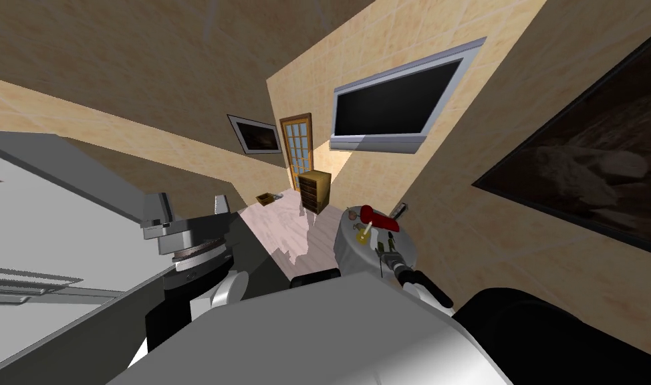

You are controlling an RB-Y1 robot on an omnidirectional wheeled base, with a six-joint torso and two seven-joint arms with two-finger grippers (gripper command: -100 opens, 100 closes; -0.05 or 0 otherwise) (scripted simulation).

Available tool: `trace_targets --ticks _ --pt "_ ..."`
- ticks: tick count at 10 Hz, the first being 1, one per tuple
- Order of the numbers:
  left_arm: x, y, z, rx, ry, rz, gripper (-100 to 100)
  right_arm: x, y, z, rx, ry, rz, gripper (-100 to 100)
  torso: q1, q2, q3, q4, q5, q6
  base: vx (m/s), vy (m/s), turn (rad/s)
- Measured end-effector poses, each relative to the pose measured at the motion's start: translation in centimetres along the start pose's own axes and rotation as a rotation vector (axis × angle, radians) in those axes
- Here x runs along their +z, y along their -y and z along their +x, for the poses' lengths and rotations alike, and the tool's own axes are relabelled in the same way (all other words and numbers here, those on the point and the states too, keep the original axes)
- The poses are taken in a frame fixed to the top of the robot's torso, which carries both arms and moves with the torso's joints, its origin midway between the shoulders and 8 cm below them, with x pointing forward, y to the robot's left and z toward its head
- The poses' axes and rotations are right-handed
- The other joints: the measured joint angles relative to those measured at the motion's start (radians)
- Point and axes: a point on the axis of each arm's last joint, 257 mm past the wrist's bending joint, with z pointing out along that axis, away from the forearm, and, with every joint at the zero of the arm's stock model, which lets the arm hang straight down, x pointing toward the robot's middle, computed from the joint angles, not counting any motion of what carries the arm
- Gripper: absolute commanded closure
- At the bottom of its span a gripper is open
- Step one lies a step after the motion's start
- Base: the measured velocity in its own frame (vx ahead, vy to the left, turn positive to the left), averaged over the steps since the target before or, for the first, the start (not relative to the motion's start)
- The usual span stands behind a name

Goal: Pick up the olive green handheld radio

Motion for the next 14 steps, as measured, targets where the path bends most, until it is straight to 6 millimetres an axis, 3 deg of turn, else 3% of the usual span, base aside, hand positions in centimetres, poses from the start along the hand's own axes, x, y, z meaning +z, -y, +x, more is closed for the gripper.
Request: trace_targets --ticks 5,14 --pt "0.0 0.0 0.0 0.0 0.0 0.0 0 -1.2 -1.3 -5.5 0.209 0.137 0.004 -100 0.0 0.0 0.0 0.0 0.0 0.0 0.005 -0.01 0.107" --pt "0.0 0.0 0.0 0.0 0.0 0.0 0 -4.4 -4.1 -13.1 0.57 0.341 -0.027 -100 0.0 0.0 0.0 0.0 0.0 0.0 0.007 -0.007 0.125"
